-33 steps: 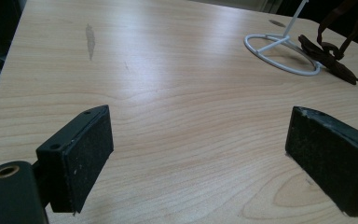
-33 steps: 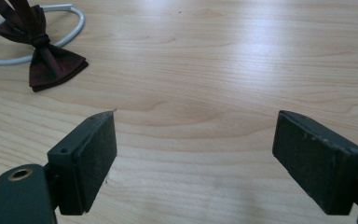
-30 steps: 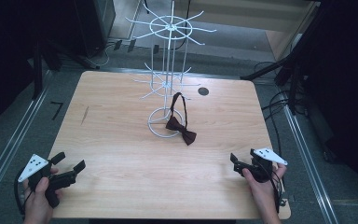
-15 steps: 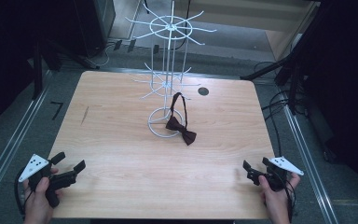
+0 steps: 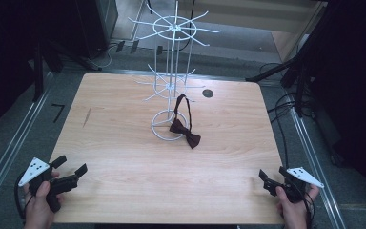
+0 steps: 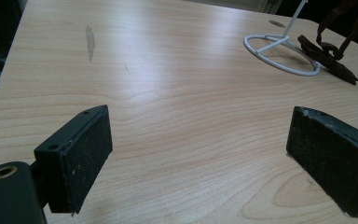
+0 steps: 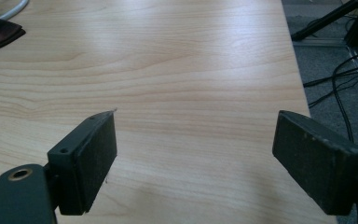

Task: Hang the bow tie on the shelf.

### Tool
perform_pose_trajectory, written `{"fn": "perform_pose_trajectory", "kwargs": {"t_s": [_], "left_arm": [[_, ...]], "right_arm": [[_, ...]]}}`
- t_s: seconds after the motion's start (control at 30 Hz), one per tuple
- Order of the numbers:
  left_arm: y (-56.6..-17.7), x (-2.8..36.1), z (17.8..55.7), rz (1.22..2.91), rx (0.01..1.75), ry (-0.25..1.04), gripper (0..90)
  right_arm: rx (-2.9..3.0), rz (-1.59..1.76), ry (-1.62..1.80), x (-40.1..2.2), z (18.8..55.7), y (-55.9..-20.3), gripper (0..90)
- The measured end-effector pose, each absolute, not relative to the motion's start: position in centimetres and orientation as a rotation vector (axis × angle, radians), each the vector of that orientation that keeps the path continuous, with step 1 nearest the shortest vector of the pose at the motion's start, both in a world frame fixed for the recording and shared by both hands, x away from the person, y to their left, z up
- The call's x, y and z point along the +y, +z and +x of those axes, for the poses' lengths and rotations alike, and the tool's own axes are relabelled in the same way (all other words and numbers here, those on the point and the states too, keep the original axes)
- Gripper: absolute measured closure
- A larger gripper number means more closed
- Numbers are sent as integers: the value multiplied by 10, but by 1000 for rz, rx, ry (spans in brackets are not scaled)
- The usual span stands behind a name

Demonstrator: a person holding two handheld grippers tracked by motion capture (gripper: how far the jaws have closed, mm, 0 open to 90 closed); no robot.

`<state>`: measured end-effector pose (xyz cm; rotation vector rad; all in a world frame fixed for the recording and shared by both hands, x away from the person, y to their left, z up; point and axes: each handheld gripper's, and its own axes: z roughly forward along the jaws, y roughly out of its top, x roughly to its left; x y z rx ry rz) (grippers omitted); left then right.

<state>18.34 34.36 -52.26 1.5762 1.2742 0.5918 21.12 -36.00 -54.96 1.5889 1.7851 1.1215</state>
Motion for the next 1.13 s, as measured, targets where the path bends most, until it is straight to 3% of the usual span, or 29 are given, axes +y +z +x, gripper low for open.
{"fn": "perform_pose_trajectory", "kwargs": {"t_s": [1.13], "left_arm": [[-523,344,185,1585,1274,574,70]], "right_arm": [[1762,1637,1087,-383,198,-552,141]]}}
